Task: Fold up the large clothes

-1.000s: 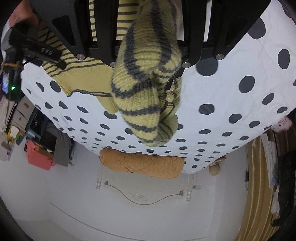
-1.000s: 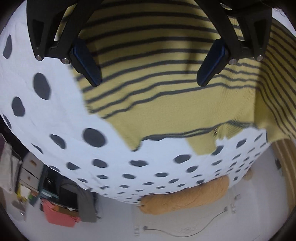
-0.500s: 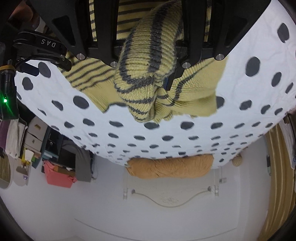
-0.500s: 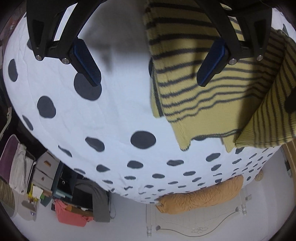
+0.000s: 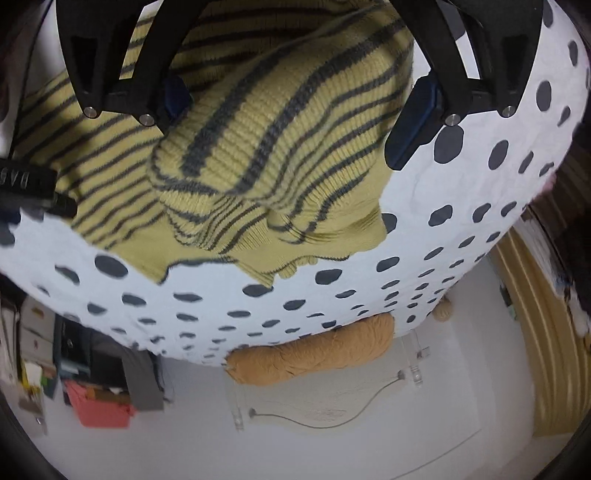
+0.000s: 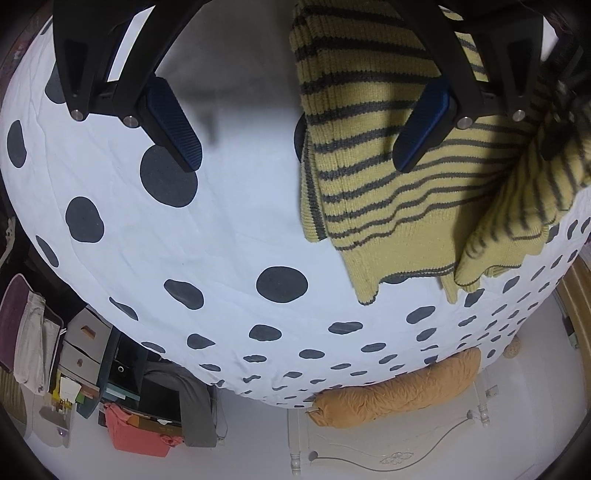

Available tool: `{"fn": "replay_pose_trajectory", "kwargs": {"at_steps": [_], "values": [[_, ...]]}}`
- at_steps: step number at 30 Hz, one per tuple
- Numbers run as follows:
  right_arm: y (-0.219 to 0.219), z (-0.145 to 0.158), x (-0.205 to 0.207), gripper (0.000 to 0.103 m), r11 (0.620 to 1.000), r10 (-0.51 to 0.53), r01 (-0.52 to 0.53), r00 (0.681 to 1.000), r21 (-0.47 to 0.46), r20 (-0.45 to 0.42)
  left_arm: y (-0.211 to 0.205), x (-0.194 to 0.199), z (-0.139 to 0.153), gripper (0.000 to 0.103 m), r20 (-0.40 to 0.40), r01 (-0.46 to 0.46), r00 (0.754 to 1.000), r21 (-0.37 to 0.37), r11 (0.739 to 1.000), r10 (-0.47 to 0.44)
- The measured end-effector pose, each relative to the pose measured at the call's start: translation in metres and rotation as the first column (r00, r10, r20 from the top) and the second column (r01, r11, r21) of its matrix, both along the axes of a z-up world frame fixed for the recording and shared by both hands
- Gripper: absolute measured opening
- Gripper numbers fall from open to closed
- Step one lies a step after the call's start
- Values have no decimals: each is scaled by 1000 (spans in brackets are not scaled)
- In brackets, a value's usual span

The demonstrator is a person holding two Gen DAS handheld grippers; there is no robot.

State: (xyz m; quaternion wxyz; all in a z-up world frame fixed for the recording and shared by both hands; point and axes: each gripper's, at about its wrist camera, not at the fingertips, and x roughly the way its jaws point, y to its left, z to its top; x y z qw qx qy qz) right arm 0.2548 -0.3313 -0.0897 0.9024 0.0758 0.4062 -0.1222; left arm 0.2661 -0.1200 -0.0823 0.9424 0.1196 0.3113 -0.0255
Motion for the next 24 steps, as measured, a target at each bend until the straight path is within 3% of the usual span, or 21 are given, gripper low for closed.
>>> {"fn": "replay_pose_trajectory", "kwargs": {"at_steps": [2, 6, 9, 12, 20, 24], "values": [[-1, 1, 0, 103, 1000, -5, 5, 1000, 7, 4, -2, 3, -7, 90, -45, 23, 999, -2, 1000, -23], [-2, 3, -3, 103, 1000, -15, 15, 1000, 10, 13, -12, 9, -20, 43, -80, 55, 996, 62, 997, -50], [-2, 4, -2, 103, 1000, -19, 19, 1000, 12, 21, -7, 15, -21, 27, -94, 50, 995, 69, 996, -44], [-1, 4, -2, 103, 1000, -16, 16, 1000, 14, 23, -5, 14, -13, 22, -72, 62, 996, 56, 997, -58], [-5, 11, -6, 103, 999, -27, 26, 999, 19, 46, -7, 3, 14, 21, 40, 65, 997, -30, 997, -64], [-15, 13, -8, 103, 998, -49, 47, 997, 35, 52, -26, -2, 28, 21, 91, 112, 990, -18, 994, -110]]}}
